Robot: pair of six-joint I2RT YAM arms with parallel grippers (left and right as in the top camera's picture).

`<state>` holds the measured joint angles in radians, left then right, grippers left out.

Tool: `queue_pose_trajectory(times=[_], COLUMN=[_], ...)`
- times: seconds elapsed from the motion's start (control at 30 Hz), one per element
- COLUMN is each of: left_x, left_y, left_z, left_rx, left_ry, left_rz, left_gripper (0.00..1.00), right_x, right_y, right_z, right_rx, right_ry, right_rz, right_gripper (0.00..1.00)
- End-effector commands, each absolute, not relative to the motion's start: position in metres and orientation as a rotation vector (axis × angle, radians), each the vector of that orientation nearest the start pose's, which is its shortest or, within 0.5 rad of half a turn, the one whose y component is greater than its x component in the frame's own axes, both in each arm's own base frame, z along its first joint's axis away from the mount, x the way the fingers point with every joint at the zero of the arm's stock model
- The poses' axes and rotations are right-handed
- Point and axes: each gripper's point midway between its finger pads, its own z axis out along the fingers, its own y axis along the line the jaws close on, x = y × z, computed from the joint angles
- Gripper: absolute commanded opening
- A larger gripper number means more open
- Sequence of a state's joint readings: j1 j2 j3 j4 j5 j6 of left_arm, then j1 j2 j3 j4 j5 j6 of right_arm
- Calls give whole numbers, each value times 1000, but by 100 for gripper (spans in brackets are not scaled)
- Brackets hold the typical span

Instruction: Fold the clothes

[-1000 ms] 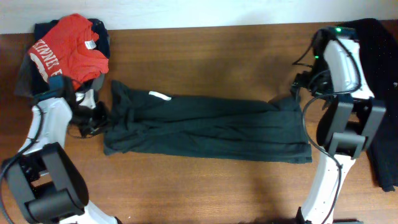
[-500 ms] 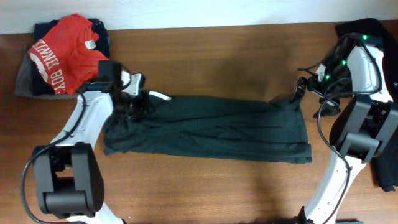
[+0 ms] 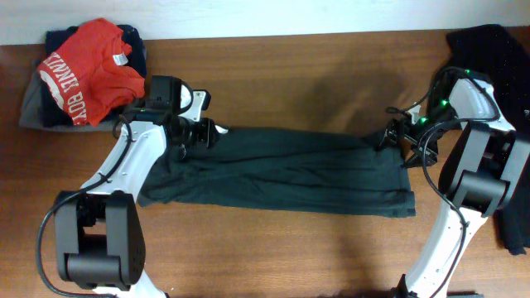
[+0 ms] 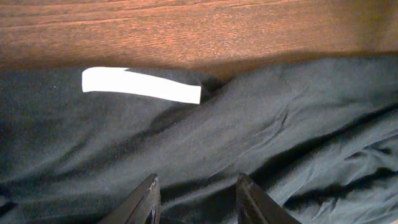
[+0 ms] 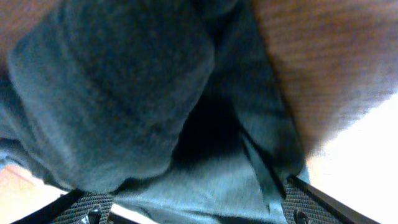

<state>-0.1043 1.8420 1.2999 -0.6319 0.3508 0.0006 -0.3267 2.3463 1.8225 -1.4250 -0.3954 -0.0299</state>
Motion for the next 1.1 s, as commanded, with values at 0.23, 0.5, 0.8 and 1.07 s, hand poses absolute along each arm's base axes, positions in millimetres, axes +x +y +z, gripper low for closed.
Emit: queue_pose_trajectory(times=[0.23, 0.5, 0.8, 1.07], left_x=[419, 420, 421, 425], left_y=[-101, -98, -96, -85], left_z=[86, 85, 85, 82], left_rx=[260, 255, 251, 232], left_ry=[2677, 2681, 2682, 2687], left_rz=[-491, -465, -448, -353], left_gripper=[40, 40, 40, 40], right_x=[371, 373, 373, 368], right_y=[-53, -58, -83, -84], right_z=[23, 21, 42, 72], right_rx=[590, 671, 746, 754], right_ry=[3236, 3232, 3264, 3296], right_rz=[778, 725, 466, 448], right_gripper=[64, 18, 18, 12])
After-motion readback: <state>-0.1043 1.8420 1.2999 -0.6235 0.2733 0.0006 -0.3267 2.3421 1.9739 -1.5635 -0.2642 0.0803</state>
